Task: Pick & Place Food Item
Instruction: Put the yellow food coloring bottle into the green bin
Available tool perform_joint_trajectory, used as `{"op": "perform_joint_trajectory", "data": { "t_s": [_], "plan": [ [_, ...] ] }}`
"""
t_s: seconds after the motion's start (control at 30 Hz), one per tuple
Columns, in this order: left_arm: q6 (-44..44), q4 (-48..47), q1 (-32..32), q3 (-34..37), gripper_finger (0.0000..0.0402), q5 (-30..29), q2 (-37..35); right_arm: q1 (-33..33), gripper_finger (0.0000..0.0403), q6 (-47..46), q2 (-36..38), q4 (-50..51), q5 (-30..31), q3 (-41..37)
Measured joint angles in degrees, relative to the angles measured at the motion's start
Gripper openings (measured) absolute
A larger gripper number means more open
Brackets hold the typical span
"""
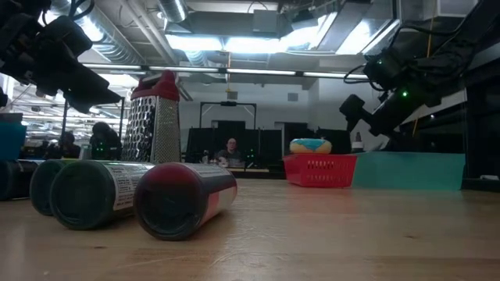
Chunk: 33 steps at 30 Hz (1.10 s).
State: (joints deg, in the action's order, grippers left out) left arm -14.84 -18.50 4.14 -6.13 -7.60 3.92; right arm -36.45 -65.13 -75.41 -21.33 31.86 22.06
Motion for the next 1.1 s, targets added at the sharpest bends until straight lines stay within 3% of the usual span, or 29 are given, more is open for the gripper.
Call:
{"op": "perform_joint_trajectory", "data": {
  "t_s": [0.17,0.33,0.43,0.53,0.63,0.73,0.87,1.1],
  "plan": [
    [0.46,0.0,0.0,0.0,0.0203,0.0,-0.02,0.0,0.0341,7.04,1.58,-6.49,0.28,0.0],
    [1.02,0.0,0.0,0.0,0.0203,-0.37,0.0,0.0,0.0341,17.73,4.56,-19.46,-2.07,0.01],
    [1.43,0.02,-0.02,0.0,0.0203,-0.42,-0.01,0.82,0.0341,24.06,6.38,-26.18,-9.51,0.72],
    [2.64,0.34,-0.01,0.0,0.0203,-0.45,0.0,3.62,0.0341,29.53,6.98,-28.84,-21.86,3.23],
    [4.68,1.1,-0.01,0.0,0.0203,-0.44,-0.02,8.97,0.0341,34.08,6.82,-28.29,-33.8,6.51],
    [6.72,2.76,-0.02,0.02,0.0203,0.29,-0.02,16.39,0.0341,38.47,5.95,-26.68,-40.46,9.31],
    [6.04,3.76,-0.01,0.0,0.0203,3.83,0.19,26.26,0.0341,47.09,3.55,-24.06,-40.36,12.81],
    [-5.28,3.15,0.33,0.05,0.0203,2.21,8.12,36.8,0.0341,52.81,-5.08,-23.14,-29.47,18.87]
  ]
}}
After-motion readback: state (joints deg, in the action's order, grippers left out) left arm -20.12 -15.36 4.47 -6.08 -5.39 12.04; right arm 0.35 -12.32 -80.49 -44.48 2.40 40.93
